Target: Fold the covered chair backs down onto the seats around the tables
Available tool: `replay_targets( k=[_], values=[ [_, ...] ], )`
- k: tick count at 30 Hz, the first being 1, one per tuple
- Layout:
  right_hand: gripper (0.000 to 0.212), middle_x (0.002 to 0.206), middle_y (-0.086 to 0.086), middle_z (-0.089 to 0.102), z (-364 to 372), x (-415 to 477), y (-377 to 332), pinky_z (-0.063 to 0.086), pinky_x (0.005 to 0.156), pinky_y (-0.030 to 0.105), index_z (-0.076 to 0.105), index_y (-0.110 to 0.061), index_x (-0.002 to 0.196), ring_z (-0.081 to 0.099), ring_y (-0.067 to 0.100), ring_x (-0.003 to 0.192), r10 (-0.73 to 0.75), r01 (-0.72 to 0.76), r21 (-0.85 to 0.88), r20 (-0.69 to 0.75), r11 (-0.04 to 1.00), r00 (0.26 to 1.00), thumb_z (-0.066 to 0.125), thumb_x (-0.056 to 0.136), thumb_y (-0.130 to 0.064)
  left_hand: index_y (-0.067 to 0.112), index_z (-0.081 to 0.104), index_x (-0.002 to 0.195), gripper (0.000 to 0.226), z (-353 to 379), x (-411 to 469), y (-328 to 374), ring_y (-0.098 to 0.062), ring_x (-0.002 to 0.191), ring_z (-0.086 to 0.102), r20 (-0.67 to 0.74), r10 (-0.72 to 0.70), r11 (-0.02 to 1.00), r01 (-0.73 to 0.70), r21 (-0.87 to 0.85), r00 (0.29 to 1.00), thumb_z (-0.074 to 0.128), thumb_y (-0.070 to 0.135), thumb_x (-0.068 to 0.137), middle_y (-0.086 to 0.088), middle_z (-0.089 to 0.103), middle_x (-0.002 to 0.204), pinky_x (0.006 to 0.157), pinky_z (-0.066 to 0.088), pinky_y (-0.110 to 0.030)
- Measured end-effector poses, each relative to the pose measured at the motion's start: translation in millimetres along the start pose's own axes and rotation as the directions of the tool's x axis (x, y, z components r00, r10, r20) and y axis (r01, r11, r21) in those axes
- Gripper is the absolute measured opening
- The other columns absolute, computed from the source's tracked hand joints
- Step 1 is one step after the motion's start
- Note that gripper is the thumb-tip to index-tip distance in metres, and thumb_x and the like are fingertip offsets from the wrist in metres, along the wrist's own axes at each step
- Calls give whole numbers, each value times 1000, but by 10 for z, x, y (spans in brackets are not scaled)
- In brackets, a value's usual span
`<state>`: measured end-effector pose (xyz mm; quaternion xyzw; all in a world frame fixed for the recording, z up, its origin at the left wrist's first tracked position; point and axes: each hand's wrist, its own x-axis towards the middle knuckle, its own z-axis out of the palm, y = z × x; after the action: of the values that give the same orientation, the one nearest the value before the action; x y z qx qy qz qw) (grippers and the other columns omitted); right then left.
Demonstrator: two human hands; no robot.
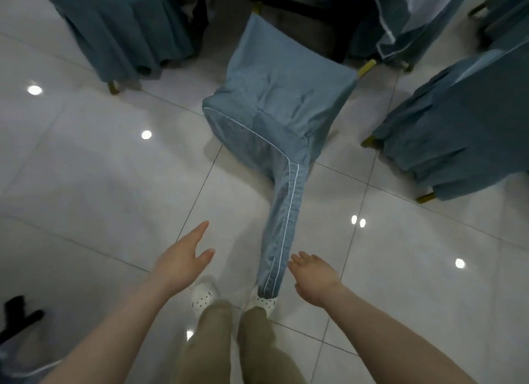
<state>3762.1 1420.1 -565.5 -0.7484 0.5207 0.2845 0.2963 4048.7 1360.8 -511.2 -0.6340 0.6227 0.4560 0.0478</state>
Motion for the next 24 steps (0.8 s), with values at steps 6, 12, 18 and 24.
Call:
replay_targets(
  k=[6,12,18,24],
  values=[
    [68,160,6,7,545,373,-320,2,119,44,9,-12,152,-2,25,147,-153,188,-207,175,960,973,45,95,-13,35,17,149,63,430,-311,-637,-12,133,38,-5,-143,987,142,-69,990,48,40,94,12,24,154,105,28,-25],
    [57,161,6,1,1010,822,-423,-6,117,48,5,-14,152,-5,25,147,-174,299,-384,326,874,929,29,101,-16,33,15,149,62,821,-260,-1122,-7,141,22,20,-159,981,160,-107,987,46,38,96,13,17,156,111,22,-25],
    [59,159,10,11,1493,1357,-395,-5,116,52,12,-12,152,2,29,147,-134,348,-538,396,768,909,37,100,-28,33,15,149,61,1128,-18,-1616,-5,142,18,-18,-157,977,153,-147,987,46,37,96,12,17,156,112,19,-24],
    [42,138,30,44,1658,1582,-386,19,113,56,45,8,132,39,46,128,-113,340,-616,378,711,919,41,100,-18,31,18,149,60,1304,130,-1945,-5,141,21,-1,-170,974,168,-150,985,47,36,96,13,19,155,111,20,-23]
  ],
)
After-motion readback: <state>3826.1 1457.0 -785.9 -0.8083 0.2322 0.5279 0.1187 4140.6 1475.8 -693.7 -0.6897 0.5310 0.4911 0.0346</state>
